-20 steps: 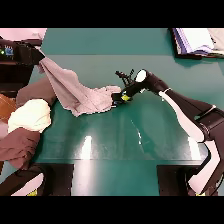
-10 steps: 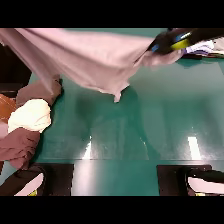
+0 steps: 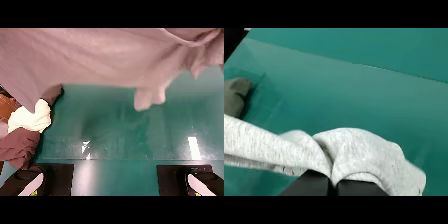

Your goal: Fold the shirts.

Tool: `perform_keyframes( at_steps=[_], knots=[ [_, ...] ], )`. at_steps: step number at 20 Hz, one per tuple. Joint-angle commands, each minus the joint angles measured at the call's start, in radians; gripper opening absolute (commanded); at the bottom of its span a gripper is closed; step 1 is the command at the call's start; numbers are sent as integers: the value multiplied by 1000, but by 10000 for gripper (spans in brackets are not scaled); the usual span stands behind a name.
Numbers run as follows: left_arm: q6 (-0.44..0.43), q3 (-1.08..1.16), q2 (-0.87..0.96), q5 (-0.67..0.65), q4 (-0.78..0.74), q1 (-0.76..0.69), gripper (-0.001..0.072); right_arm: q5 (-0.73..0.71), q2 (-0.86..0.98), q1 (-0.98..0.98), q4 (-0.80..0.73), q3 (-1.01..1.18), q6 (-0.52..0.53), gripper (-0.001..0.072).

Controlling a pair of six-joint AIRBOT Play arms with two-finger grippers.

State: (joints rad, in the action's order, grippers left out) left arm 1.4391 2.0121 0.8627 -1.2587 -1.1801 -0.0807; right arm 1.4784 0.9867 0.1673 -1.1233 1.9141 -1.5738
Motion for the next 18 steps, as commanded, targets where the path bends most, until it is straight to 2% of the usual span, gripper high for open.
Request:
perform_keyframes(
  at_steps=[1,4,6,10,13,14,15,16,18],
  knots=[
    [-7,-139,18,-40,7,0,20,64,16,-71,-3,-19,-70,11],
    [-8,-409,105,-37,-21,0,20,219,208,-77,-3,-19,-87,11],
    [-8,-573,206,47,-40,0,20,268,377,-50,-4,-19,-83,11],
    [-18,-665,492,235,-37,0,20,215,682,-12,-2,-19,-19,11],
    [-16,-663,624,318,-31,5,22,108,801,-16,7,-19,-9,14],
    [-15,-664,637,322,-27,14,98,77,819,-23,15,-19,-3,137],
    [-13,-663,638,318,-18,28,456,63,827,-39,43,-19,-3,384],
    [1,-646,637,278,-14,48,611,58,827,-62,87,-19,17,435],
    [0,-584,631,109,-11,111,610,84,805,-113,173,-19,62,435]
  ],
)
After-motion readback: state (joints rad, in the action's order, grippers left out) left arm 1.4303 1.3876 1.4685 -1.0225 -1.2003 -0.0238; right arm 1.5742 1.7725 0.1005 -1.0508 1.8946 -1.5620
